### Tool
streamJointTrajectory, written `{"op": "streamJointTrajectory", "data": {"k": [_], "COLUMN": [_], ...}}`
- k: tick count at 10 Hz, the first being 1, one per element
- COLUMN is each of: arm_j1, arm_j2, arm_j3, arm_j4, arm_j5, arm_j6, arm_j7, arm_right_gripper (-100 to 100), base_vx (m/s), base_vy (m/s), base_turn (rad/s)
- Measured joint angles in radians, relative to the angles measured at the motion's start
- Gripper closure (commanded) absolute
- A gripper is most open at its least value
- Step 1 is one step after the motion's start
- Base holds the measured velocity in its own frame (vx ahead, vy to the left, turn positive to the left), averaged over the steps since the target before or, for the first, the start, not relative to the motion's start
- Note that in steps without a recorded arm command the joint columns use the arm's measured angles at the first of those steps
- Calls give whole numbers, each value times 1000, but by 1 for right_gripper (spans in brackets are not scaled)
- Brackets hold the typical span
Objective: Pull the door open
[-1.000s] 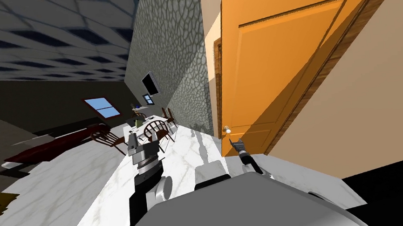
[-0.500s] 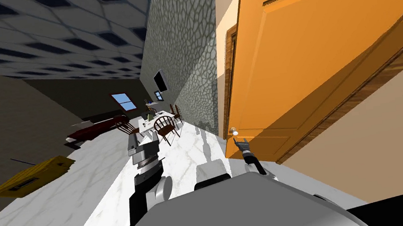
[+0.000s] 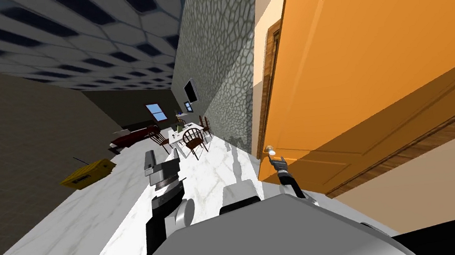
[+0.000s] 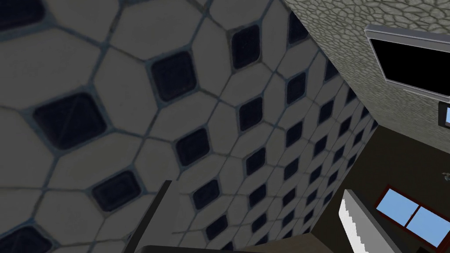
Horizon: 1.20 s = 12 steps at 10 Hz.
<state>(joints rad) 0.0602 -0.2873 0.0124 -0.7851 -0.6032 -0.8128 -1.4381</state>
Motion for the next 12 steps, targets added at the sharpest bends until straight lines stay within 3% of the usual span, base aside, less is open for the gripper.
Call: {"op": "streamJointTrajectory", "data": {"k": [3, 4, 5, 8, 12], "arm_j1": [-16, -14, 6, -13, -14], "arm_j2": [-2, 1, 1, -2, 4], "arm_j3": [-50, -69, -91, -134, -210], "arm_j4": [52, 50, 19, 82, 115], "arm_j5": [-3, -5, -10, -11, -17], "arm_j6": [-16, -15, 0, -24, -36], "arm_j7": [-10, -6, 3, -11, -9], "arm_right_gripper": [-100, -100, -100, -100, -100], "base_vx": [-3, -7, -4, -7, -8], "base_vy": [-24, -20, -17, -23, -26], "base_turn": [218, 198, 46, 246, 213]}}
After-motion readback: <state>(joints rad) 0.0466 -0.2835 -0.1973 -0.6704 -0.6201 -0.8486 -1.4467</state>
